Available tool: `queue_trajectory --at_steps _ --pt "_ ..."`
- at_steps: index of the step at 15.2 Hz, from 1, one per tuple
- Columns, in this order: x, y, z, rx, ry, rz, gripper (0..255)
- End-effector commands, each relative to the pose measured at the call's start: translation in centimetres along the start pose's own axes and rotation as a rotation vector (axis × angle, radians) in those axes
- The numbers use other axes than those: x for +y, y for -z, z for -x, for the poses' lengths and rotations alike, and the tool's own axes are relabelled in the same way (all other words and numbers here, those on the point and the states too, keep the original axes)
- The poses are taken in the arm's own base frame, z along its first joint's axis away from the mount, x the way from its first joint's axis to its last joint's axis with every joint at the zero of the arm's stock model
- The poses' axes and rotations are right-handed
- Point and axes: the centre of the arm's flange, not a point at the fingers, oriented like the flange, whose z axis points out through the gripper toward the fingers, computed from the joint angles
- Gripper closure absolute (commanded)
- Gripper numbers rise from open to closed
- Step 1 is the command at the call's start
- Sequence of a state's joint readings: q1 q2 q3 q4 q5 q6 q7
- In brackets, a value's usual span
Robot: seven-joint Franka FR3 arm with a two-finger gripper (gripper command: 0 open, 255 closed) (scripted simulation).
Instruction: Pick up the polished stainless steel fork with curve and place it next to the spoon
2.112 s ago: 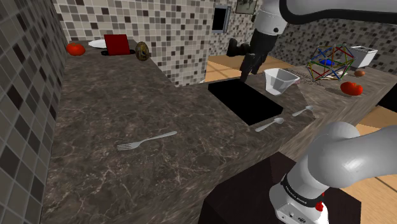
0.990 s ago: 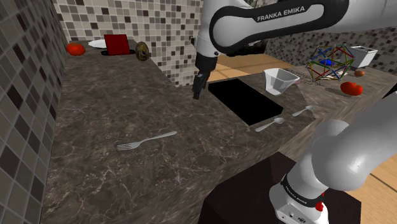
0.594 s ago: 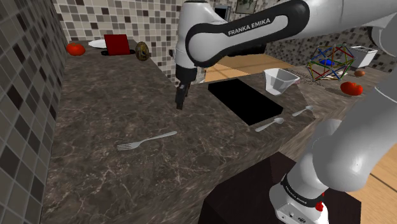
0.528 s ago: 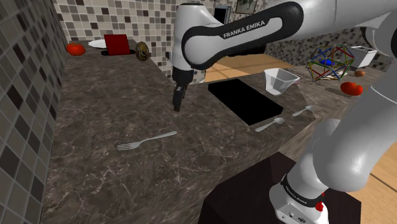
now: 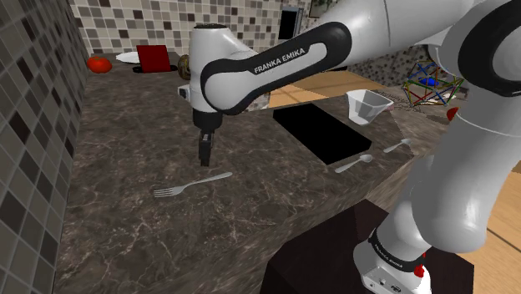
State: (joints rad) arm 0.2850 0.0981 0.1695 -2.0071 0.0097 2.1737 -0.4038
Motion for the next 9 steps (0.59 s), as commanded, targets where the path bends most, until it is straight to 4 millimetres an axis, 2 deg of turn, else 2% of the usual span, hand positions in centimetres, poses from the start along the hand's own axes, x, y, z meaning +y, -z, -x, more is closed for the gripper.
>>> queue_trajectory --at_steps 1,6,9 --pt "-0.9 -1.6 -2.1 0.0 0.055 -0.008 0" --pt "-4.3 -4.8 -6.6 -0.001 0.188 -0.027 0" --pt "-4.8 -6.3 -7.1 -0.001 0.205 -0.029 0"
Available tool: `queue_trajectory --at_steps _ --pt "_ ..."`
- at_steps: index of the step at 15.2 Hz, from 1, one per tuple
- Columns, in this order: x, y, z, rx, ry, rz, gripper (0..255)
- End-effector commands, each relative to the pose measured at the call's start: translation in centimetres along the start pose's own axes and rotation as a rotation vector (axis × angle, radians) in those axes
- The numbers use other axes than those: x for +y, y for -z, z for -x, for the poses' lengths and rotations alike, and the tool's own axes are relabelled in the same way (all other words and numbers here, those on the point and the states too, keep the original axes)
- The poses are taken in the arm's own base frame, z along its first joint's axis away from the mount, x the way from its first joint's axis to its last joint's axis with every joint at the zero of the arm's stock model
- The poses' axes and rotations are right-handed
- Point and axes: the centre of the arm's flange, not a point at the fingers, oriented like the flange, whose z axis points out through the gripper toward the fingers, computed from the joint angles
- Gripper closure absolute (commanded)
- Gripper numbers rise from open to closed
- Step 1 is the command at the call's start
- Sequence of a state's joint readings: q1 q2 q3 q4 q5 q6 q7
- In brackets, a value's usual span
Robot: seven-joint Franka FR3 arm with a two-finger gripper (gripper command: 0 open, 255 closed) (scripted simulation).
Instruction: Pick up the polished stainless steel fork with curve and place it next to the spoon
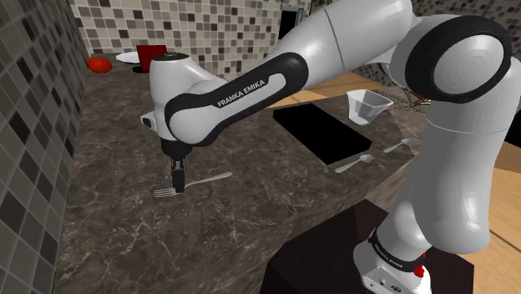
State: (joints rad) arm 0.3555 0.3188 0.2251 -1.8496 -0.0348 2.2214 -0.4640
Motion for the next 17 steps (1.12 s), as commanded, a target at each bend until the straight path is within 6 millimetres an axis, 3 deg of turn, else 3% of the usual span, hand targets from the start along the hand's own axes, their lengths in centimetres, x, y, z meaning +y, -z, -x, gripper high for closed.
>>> queue_trajectory --at_steps 1,6,13,14,17 --pt "-0.1 -1.0 -0.2 0.0 0.006 -0.001 0" --pt "-0.1 -3.4 -0.2 0.0 0.006 -0.001 0" --pt "-0.1 -3.4 -0.2 0.0 0.006 -0.001 0" --pt "-0.1 -3.4 -0.2 0.0 0.006 -0.001 255" --pt "-0.1 -3.5 -0.2 0.0 0.006 -0.001 255"
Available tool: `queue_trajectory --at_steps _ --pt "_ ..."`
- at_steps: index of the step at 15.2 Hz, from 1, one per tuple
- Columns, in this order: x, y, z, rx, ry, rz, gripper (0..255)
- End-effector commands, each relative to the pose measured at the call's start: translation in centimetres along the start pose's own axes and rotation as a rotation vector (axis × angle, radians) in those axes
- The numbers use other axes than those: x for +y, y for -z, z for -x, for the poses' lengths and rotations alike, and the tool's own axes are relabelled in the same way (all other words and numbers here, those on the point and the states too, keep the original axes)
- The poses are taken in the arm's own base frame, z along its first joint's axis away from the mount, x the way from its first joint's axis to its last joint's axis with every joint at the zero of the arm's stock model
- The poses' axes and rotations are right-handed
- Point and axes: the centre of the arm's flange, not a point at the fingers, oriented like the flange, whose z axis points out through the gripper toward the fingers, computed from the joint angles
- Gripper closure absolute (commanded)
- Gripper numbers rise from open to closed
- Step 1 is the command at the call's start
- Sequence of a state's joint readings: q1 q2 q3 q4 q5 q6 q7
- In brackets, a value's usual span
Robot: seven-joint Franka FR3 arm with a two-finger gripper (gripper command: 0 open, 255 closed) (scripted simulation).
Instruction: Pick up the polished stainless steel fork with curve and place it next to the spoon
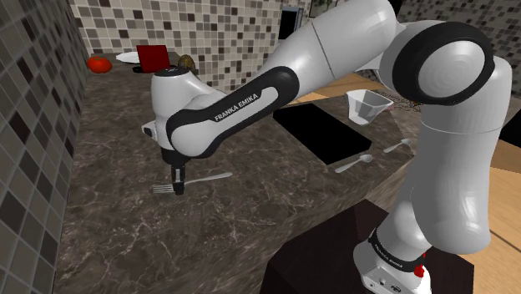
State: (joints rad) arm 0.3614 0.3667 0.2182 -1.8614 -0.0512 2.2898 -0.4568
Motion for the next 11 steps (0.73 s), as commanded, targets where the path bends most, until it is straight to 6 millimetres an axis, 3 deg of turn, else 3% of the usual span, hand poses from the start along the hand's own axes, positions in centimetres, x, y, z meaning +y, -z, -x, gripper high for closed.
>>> queue_trajectory --at_steps 1,6,11 --pt "-0.5 -0.5 -0.1 -0.007 0.005 -0.008 255" --pt "-0.4 -0.5 0.0 -0.007 0.005 -0.008 255" --pt "-0.4 2.2 -0.2 -0.007 0.005 -0.008 255"
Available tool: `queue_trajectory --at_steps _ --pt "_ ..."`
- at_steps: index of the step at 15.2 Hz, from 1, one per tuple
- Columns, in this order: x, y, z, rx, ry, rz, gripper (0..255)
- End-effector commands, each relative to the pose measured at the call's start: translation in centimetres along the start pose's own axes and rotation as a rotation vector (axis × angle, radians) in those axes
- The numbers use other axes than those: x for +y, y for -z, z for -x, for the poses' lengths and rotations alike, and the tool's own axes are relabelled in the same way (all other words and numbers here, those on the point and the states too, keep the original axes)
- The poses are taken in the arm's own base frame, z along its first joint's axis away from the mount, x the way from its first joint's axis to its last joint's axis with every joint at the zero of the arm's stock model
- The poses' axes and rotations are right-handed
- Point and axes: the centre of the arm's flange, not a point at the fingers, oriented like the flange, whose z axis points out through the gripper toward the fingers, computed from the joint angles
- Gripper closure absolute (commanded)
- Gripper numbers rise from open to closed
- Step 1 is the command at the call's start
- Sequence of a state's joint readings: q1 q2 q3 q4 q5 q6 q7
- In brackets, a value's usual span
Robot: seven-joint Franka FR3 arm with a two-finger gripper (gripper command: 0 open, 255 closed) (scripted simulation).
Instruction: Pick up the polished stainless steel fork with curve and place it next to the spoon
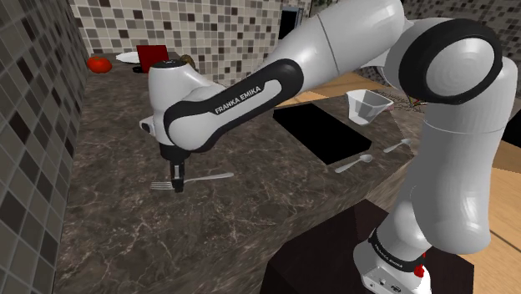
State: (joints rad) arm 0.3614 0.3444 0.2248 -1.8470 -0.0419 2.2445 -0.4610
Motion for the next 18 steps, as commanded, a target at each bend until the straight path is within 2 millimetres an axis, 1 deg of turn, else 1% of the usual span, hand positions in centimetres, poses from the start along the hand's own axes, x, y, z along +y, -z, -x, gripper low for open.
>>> queue_trajectory --at_steps 1,11,12,18 --pt "-0.1 1.1 0.0 0.0 0.0 0.0 255" --pt "-0.1 6.3 -0.4 0.0 0.0 0.0 255" --pt "-0.1 6.5 -0.4 0.0 0.0 0.0 255" --pt "0.2 7.2 7.5 0.0 0.0 0.0 255"
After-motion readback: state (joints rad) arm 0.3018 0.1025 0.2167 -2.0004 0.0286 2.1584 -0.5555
